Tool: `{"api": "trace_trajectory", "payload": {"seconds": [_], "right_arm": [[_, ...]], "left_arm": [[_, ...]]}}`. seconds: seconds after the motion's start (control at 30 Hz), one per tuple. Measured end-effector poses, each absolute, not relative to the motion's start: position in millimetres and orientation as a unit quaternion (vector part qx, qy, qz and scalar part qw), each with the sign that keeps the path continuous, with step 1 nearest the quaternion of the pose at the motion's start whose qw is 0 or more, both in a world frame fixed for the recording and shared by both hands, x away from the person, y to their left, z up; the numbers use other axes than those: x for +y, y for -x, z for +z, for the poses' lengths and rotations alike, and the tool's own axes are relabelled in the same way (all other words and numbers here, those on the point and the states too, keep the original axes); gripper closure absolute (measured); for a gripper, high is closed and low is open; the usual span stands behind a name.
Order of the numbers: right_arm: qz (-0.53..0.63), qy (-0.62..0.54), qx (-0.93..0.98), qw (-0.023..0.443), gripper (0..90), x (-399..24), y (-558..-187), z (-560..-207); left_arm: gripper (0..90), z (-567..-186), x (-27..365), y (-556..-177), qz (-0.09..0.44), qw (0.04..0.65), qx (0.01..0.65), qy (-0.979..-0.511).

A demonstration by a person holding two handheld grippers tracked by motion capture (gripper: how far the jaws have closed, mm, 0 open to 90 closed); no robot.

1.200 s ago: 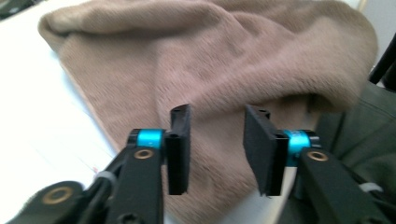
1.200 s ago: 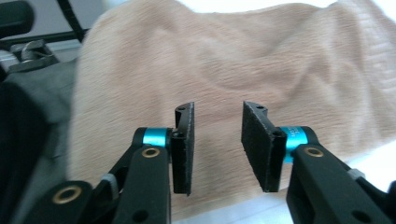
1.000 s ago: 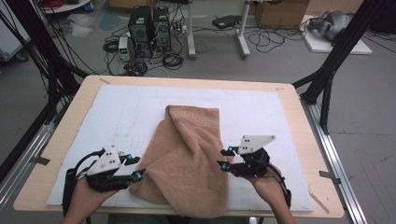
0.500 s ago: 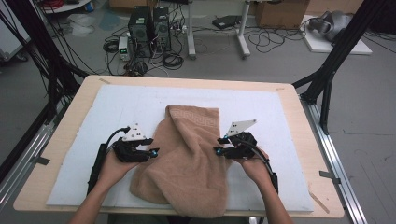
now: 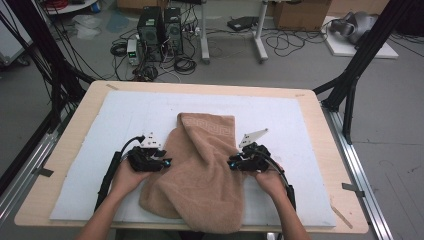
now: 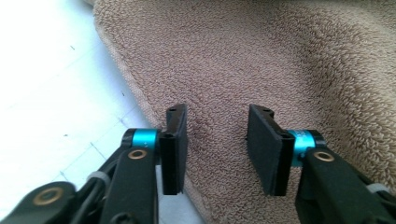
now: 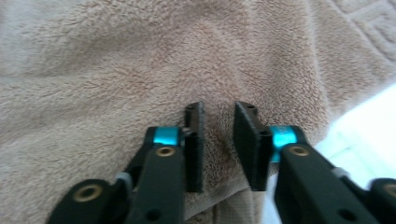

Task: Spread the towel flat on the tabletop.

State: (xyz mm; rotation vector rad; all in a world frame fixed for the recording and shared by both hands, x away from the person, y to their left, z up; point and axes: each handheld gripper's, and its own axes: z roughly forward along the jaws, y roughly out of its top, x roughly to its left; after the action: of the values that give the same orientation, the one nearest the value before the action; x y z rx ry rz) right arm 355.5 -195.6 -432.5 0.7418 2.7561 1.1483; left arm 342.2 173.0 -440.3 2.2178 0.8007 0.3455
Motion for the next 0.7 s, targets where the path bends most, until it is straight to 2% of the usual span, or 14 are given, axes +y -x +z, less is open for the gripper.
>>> {"api": "trace_trajectory", "payload": {"seconds": [0.2, 0.4, 0.7], "right_arm": [[0.373, -0.226, 0.899, 0.031, 84.4, -195.4, -353.5, -430.4], [0.381, -0.218, 0.897, 0.048, 84.9, -199.7, -346.9, -420.8], [0.407, -0.197, 0.889, 0.070, 85.1, -218.7, -313.7, -394.6]], "left_arm": [[83.6, -438.5, 172.2, -340.5, 0.130, 0.367, 0.303, -0.870], [86.2, -433.5, 174.3, -335.8, 0.135, 0.361, 0.302, -0.872], [86.4, -399.2, 202.3, -301.0, 0.168, 0.403, 0.291, -0.851]]}}
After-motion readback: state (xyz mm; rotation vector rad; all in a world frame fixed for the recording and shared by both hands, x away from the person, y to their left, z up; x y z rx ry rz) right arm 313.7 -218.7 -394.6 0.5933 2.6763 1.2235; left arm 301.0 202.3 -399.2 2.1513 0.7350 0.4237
